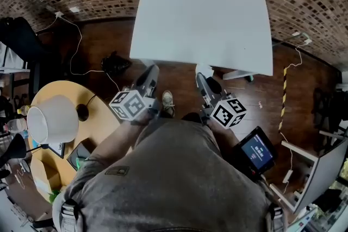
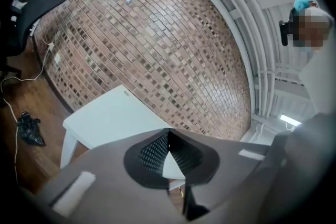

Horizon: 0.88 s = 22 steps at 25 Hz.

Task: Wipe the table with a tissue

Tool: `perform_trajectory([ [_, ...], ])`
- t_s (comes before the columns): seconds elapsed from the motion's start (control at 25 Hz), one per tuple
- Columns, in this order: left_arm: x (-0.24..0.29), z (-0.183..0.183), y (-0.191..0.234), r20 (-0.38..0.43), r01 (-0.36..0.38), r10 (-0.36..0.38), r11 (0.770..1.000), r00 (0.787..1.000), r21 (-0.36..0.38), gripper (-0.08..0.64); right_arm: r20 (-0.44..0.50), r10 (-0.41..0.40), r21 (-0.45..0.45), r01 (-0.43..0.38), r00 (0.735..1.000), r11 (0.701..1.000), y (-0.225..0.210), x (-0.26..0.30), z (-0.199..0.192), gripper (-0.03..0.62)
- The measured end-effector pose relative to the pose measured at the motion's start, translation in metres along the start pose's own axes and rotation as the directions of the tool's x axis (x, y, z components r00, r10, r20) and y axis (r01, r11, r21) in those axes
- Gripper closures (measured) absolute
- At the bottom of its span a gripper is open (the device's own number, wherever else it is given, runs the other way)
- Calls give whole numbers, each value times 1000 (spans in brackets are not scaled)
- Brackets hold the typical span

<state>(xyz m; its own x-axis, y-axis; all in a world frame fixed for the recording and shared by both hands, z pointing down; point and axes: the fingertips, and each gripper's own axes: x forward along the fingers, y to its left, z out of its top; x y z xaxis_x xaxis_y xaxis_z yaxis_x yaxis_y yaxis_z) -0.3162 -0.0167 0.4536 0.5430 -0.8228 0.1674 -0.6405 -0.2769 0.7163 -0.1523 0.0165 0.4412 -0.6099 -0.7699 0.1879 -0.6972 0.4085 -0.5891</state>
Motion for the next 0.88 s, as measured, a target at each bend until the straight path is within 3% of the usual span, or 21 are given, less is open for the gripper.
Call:
perform_trajectory([
  [0.36,50,17,13,-62,29,-29,1000,998,3,558,15,-67,10,67,998,998,-29,32,22,541],
  [0.88,121,6,-3,-119,24,-20,999,993,32,558,11,-79,35,78,997,996,-91,45,56,541],
])
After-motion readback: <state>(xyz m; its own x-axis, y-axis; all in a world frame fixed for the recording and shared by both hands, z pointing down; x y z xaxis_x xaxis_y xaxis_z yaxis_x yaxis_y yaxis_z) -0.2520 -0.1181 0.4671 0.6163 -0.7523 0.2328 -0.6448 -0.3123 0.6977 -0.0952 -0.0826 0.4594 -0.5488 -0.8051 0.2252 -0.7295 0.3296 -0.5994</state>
